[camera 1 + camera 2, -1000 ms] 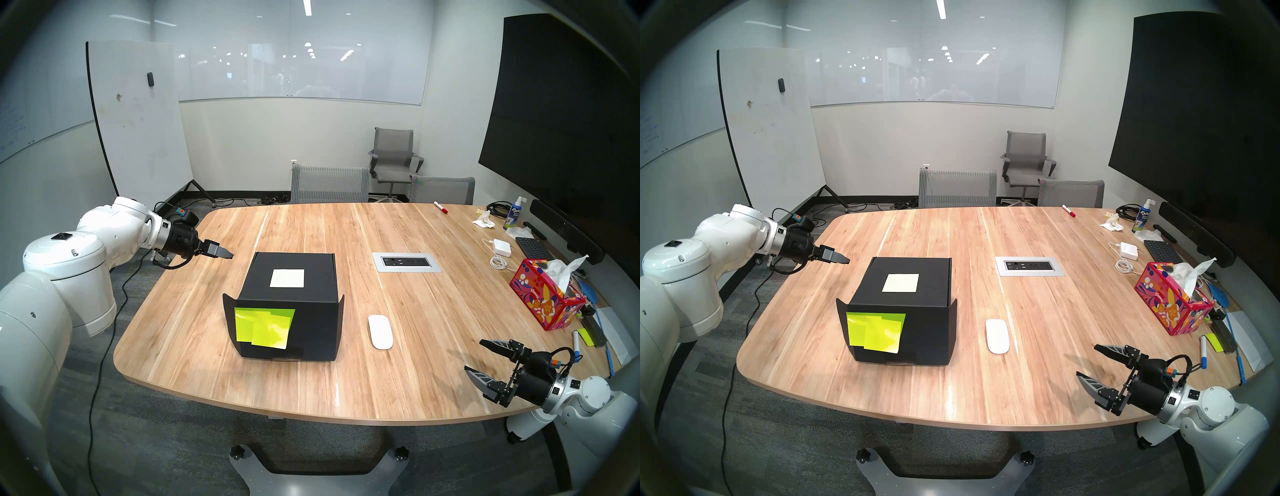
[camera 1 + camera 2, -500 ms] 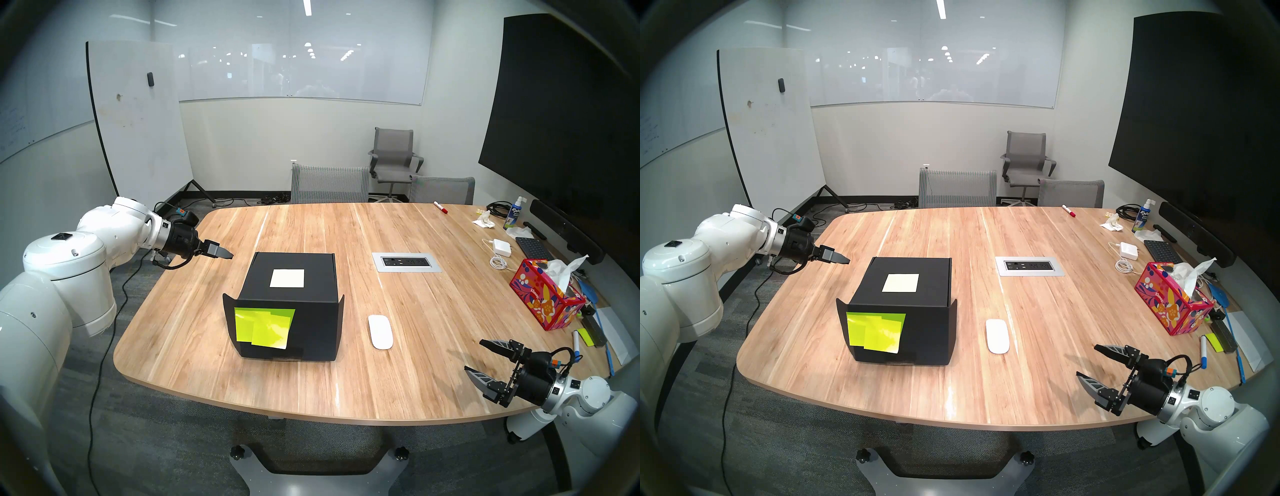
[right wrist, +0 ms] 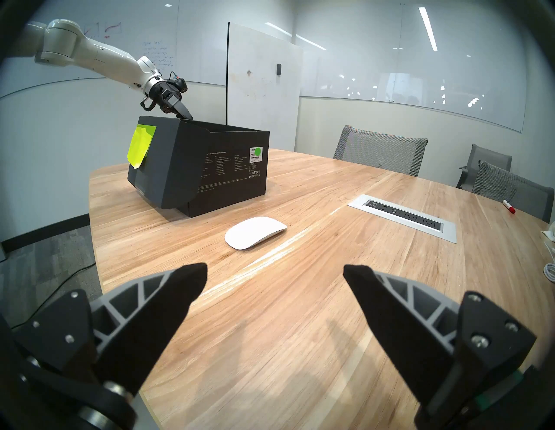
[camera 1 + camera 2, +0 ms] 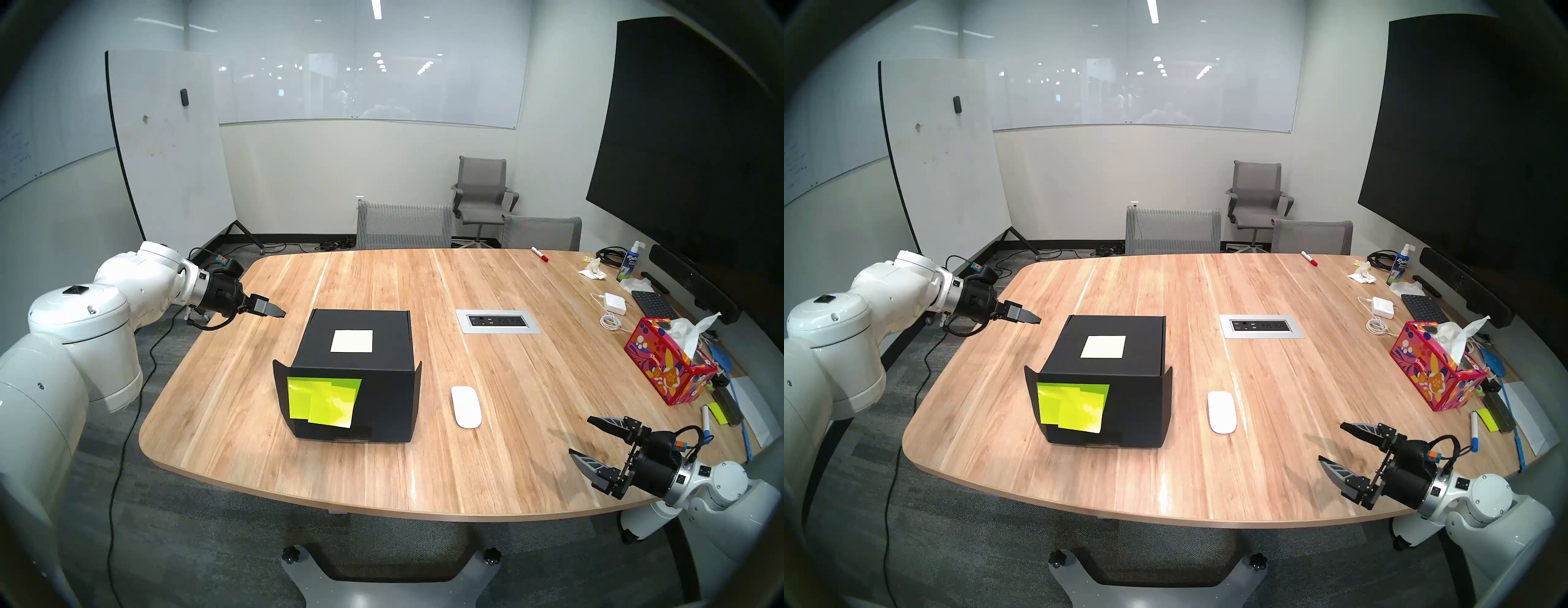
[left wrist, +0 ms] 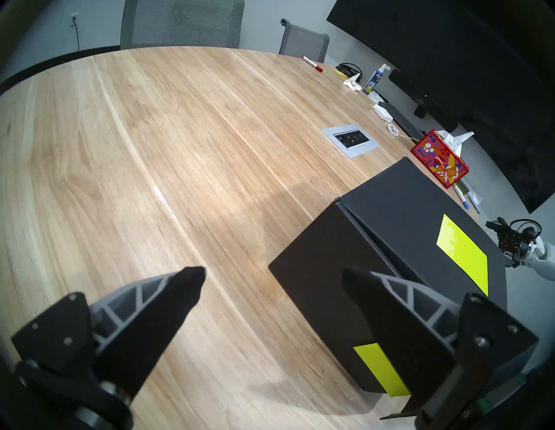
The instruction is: Open the box and place the mouse inside
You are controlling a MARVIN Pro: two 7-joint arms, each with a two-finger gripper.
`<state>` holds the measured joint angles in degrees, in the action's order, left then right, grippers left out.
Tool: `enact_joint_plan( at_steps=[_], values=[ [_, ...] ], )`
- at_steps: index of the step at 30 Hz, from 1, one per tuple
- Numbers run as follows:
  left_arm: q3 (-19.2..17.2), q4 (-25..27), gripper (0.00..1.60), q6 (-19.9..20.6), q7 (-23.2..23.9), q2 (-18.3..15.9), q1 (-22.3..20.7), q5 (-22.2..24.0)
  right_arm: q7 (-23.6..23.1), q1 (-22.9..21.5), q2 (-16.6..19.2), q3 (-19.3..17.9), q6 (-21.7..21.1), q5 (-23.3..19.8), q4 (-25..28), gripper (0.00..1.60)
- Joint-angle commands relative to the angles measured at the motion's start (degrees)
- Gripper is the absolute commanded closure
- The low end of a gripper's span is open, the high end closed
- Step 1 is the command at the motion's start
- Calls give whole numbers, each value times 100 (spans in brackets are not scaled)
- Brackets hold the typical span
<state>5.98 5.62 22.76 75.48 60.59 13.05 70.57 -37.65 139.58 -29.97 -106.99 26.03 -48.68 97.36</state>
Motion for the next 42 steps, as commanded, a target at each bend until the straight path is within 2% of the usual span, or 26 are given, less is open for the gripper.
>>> enact_joint_plan(
  at_steps=[1, 14, 26, 36, 38, 42],
  values=[
    [-19, 11, 0, 1, -5, -6, -113, 11, 0, -2, 1, -20, 2, -7, 13, 0],
    [-20, 11, 0, 1, -5, -6, -113, 10, 0, -2, 1, -20, 2, -7, 13, 0],
    [99, 11, 0, 613, 215, -71, -326, -98, 0, -4, 1, -18, 3, -7, 12, 0],
    [194, 51, 0, 631, 505, -493, -415, -208, 0, -5, 2, -16, 3, -7, 10, 0],
    [236, 99, 0, 633, 651, -635, -447, -250, 0, -6, 2, -15, 4, -7, 10, 0],
    [285, 311, 0, 585, 632, -955, -497, -293, 1, -7, 2, -14, 4, -6, 9, 0]
  ],
)
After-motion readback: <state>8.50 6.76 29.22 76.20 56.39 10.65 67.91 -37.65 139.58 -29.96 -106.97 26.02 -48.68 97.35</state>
